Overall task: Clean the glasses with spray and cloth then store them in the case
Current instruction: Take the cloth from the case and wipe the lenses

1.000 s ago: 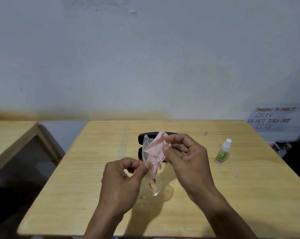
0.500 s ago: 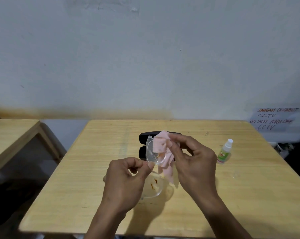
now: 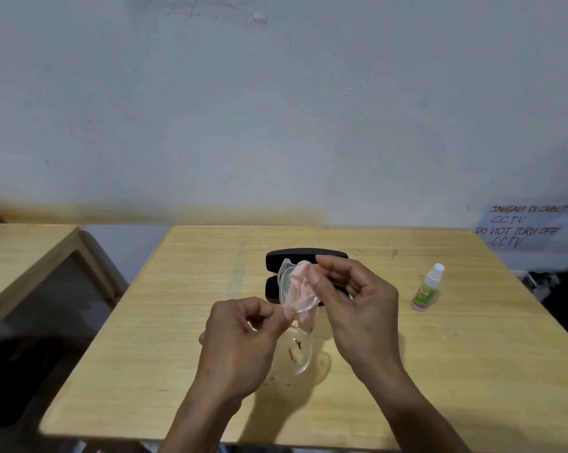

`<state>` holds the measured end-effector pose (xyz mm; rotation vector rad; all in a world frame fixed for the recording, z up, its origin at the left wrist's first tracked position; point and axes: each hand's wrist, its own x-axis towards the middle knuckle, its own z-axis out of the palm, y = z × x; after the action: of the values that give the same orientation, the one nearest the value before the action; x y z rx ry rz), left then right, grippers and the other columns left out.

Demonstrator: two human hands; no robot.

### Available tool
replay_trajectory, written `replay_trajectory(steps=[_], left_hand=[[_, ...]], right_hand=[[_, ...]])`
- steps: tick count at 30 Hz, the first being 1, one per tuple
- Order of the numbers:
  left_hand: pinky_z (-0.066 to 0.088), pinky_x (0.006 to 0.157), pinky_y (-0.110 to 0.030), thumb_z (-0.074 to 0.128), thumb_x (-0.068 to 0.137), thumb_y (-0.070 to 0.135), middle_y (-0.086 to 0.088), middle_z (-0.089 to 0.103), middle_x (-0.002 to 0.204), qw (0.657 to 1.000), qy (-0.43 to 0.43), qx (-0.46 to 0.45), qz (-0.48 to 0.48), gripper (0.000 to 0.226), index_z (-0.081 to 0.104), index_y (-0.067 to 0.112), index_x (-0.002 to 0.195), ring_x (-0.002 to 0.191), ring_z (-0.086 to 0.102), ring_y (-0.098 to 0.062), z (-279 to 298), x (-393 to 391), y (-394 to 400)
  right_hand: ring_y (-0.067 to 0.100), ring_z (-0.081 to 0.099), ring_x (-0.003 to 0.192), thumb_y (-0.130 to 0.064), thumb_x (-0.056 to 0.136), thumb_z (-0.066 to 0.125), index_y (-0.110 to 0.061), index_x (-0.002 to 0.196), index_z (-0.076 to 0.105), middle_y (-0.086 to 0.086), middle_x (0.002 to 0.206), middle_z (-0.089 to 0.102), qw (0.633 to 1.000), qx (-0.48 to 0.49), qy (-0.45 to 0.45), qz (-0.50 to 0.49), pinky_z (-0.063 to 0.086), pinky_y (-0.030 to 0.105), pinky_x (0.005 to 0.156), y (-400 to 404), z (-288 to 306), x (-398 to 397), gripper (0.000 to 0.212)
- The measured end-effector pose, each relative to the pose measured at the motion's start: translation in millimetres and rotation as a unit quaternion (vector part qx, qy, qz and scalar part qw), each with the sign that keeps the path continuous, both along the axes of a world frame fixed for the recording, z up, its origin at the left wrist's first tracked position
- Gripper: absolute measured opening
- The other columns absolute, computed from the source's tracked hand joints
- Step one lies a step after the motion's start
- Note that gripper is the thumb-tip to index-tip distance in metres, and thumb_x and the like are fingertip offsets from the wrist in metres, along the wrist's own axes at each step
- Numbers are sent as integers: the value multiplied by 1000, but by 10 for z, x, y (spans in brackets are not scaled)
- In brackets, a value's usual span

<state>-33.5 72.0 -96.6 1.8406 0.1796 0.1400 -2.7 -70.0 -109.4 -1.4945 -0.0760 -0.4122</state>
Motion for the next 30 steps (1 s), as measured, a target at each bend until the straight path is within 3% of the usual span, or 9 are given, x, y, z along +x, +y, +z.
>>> replay_trajectory(steps=[5, 7, 10, 14, 18, 22, 24, 26, 30], left_hand=[[42, 98, -61, 80, 77, 39, 20, 65, 55, 1000, -2, 3, 0, 15, 74, 31, 66, 57, 54, -1, -2, 9, 3], [45, 94, -55, 81, 77, 37, 19, 65, 56, 1000, -1, 5, 6, 15, 74, 31, 66, 62, 56, -5, -20, 20, 17], [48, 87, -47, 81, 78, 37, 16, 64, 55, 1000, 4, -1, 10, 17, 74, 29, 64, 64, 58, -11, -34, 32, 17], [45, 95, -58, 79, 80, 35, 9, 68, 56, 1000, 13, 6, -1, 18, 76, 26, 65, 53, 56, -3, -48, 38, 11], [42, 99, -59, 79, 80, 36, 13, 65, 53, 1000, 14, 25, -4, 17, 76, 29, 65, 51, 53, -2, -43, 33, 17], [42, 100, -62, 78, 80, 40, 5, 74, 63, 999, 15, 33, -17, 17, 77, 28, 67, 59, 61, -10, -38, 41, 1], [45, 98, -60, 79, 80, 41, 2, 75, 64, 999, 16, 31, -16, 20, 76, 25, 67, 61, 65, -14, -39, 43, -13], [47, 96, -57, 78, 80, 41, 2, 75, 64, 999, 20, 27, -17, 20, 77, 26, 67, 62, 68, -13, -27, 41, -26], [45, 97, -57, 75, 82, 40, 4, 76, 67, 999, 16, 34, -24, 18, 78, 30, 69, 64, 65, -13, -24, 34, -23]], right_hand=[[11, 75, 93, -18, 79, 85, -26, 95, 78, -4, 92, 80, 997, -1, 69, 20, 60, 27, 81, -30, -63, 49, 19], [9, 75, 95, -25, 81, 82, -28, 98, 77, -6, 94, 80, 996, -16, 85, 33, 60, 25, 76, -46, -70, 38, 18], [11, 76, 81, -30, 90, 73, -31, 104, 71, -7, 84, 81, 993, -48, 88, 68, 60, 28, 68, -43, -54, -10, 14], [15, 77, 77, -22, 93, 70, -28, 105, 70, -1, 83, 80, 993, -35, 67, 87, 61, 25, 69, -49, -70, -41, 13], [15, 76, 75, -20, 92, 70, -24, 100, 78, 0, 83, 79, 992, 1, 71, 101, 57, 22, 65, -59, -57, -36, 12], [34, 74, 71, -21, 87, 73, -19, 84, 80, 21, 82, 77, 984, 75, 111, 118, 60, 43, 69, -54, -19, 2, 8], [31, 72, 70, -11, 82, 79, -16, 85, 78, 17, 85, 78, 979, 99, 132, 118, 60, 42, 68, -60, -14, 34, 6], [28, 73, 71, -6, 77, 83, -15, 92, 74, 14, 87, 78, 976, 103, 145, 127, 58, 40, 67, -74, -5, 54, 20], [23, 76, 87, -5, 75, 85, -16, 91, 78, 8, 94, 79, 981, 63, 130, 130, 60, 35, 72, -99, -22, 75, 21]])
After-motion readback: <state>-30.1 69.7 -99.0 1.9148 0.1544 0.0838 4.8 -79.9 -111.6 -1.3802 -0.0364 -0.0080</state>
